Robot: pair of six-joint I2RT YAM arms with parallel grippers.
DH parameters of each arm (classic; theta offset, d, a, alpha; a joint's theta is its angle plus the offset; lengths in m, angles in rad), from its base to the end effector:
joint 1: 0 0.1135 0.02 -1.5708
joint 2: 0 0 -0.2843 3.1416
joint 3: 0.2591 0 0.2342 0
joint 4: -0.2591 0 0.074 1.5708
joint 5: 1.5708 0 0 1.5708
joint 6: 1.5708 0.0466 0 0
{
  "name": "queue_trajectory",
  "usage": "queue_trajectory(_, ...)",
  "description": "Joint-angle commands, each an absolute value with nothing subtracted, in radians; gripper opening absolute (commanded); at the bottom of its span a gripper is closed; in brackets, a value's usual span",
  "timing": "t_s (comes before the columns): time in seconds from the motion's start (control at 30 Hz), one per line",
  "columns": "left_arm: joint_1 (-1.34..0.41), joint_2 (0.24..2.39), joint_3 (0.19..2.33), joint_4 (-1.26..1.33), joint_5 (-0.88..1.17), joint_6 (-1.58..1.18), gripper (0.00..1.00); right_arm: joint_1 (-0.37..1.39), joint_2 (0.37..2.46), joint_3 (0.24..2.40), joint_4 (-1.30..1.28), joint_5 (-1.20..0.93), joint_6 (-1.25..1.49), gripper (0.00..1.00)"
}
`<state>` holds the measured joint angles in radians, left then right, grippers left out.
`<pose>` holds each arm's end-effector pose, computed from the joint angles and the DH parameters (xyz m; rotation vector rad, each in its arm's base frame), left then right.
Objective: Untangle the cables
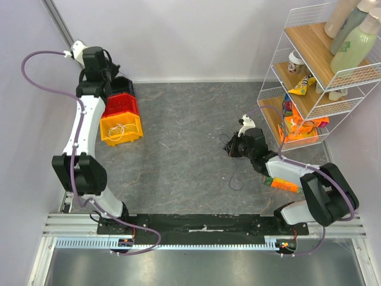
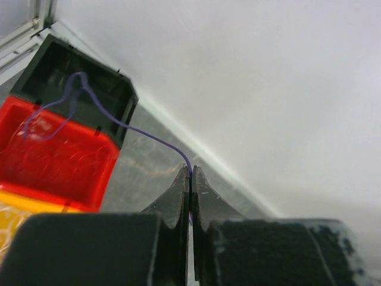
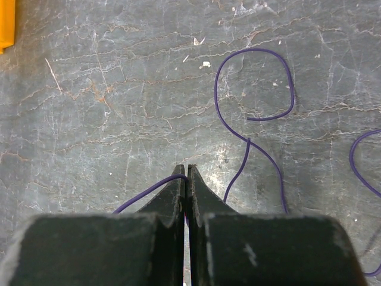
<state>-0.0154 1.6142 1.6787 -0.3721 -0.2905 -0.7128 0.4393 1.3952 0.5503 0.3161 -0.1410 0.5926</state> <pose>0.3676 0.0077 0.4361 -0.8229 1.6808 -0.2304 0.2409 0.1204 0.2033 0.0791 2.1873 0.7535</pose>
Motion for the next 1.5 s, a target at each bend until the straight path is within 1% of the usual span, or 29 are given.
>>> queue_trajectory(0.0,0.066,1.729,1.845,-0.373,-0.166,-0.910,0.02,0.440,1.420,0.571,0.371,-0.170,0.594,0.00)
queue_trajectory(0.13,0.100,1.778,1.856,-0.327,-0.140,-0.969,0.02,0.440,1.433,0.572,0.379,-0.178,0.597,0.00)
queue_trajectory(0.23,0.120,1.808,1.856,-0.272,-0.080,-1.006,0.02,0.440,1.439,0.577,0.380,-0.183,0.598,0.00)
queue_trajectory(0.37,0.121,1.827,1.858,-0.169,-0.005,-0.970,0.02,0.440,1.450,0.581,0.380,-0.192,0.598,0.00)
queue_trajectory(0.5,0.123,1.799,1.835,-0.069,0.050,-0.939,0.02,0.439,1.453,0.584,0.382,-0.195,0.598,0.00)
queue_trajectory(0.67,0.121,1.782,1.835,-0.015,0.045,-0.922,0.02,0.440,1.447,0.581,0.382,-0.193,0.597,0.00)
queue_trajectory(0.87,0.124,1.813,1.830,-0.014,0.055,-0.946,0.02,0.440,1.443,0.578,0.383,-0.190,0.597,0.00)
queue_trajectory(1.13,0.149,1.861,1.807,-0.101,0.006,-1.022,0.02,0.439,1.450,0.583,0.379,-0.195,0.597,0.00)
queue_trajectory(1.27,0.172,1.887,1.796,-0.175,-0.061,-1.132,0.02,0.440,1.453,0.586,0.377,-0.195,0.595,0.00)
queue_trajectory(1.33,0.178,1.902,1.773,-0.167,-0.090,-1.193,0.02,0.440,1.453,0.586,0.379,-0.196,0.595,0.00)
queue_trajectory(1.47,0.201,1.971,1.741,-0.117,-0.078,-1.323,0.02,0.439,1.456,0.587,0.379,-0.198,0.594,0.00)
